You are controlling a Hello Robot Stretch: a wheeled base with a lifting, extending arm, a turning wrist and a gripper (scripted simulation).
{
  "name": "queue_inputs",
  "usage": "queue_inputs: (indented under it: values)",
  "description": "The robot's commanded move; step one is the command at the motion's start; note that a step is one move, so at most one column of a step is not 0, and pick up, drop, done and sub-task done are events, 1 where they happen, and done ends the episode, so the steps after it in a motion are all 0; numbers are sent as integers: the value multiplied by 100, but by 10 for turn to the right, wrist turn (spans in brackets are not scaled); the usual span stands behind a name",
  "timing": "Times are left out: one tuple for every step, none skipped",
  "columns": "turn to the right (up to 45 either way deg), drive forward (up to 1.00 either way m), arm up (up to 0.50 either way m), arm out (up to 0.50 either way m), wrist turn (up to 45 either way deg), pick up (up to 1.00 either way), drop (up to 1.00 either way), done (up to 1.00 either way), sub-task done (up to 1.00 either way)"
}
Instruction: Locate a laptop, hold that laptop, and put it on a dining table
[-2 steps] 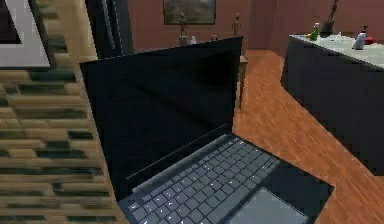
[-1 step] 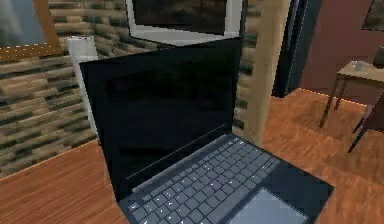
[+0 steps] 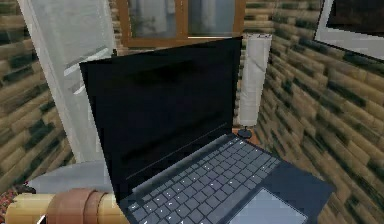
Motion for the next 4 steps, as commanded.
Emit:
queue_inputs:
  values:
    - [-450,0,0,0,0,0,0,0,0]
    - [450,0,0,0,0,0,0,0,0]
    - [450,0,0,0,0,0,0,0,0]
    - [450,0,0,0,0,0,0,0,0]
